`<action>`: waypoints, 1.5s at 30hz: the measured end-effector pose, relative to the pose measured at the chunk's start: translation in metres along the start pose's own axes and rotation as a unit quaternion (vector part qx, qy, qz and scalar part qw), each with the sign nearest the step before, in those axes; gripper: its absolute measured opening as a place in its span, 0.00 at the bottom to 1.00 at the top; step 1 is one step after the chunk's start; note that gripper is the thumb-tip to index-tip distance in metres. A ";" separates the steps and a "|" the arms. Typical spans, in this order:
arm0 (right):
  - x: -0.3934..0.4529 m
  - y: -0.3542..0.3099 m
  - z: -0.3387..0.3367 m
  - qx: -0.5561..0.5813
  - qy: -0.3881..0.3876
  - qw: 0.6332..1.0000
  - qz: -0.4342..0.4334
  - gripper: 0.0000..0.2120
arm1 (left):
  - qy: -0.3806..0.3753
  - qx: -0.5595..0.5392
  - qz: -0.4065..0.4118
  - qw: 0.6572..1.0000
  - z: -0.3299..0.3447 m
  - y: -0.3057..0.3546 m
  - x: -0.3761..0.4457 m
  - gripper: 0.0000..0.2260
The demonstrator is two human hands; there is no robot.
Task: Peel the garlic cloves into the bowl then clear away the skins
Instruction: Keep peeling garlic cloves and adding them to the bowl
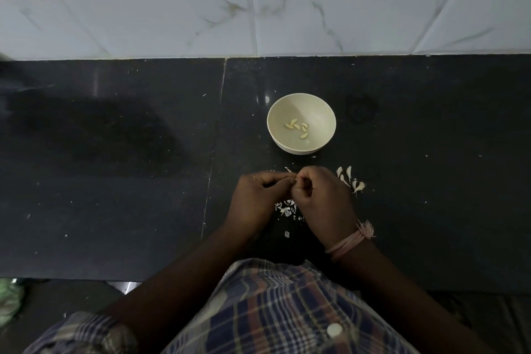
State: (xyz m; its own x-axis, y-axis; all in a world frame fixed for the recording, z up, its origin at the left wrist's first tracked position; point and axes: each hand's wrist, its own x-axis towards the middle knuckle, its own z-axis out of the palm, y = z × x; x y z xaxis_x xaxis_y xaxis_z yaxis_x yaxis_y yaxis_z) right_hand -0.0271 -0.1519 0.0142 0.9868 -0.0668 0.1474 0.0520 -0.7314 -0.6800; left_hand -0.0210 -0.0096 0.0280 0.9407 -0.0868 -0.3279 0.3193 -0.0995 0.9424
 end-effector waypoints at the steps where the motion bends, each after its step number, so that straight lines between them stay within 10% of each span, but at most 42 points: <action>1: 0.000 0.000 -0.001 -0.001 -0.003 1.000 0.002 0.04 | -0.002 0.000 -0.005 1.000 0.000 -0.001 0.000 0.06; 16: 0.001 0.019 -0.036 0.216 -0.118 0.957 0.153 0.04 | 0.044 -0.093 -0.039 0.994 0.035 0.007 -0.007 0.06; 29: -0.006 -0.024 -0.022 0.278 -0.087 0.923 0.250 0.06 | -0.067 0.070 -0.004 0.995 -0.019 0.005 0.002 0.07; 45: 0.007 -0.021 -0.018 0.344 -0.095 0.887 0.293 0.08 | 0.053 0.017 0.069 0.996 0.002 0.004 -0.001 0.10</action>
State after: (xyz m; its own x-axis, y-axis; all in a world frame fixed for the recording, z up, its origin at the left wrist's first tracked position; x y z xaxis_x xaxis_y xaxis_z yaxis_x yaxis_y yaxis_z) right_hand -0.0238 -0.1491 0.0430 0.8804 -0.1355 -0.4545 -0.4608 -0.0178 -0.8873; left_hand -0.0206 -0.0124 0.0320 0.9829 0.0023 -0.1840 0.1828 -0.1275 0.9749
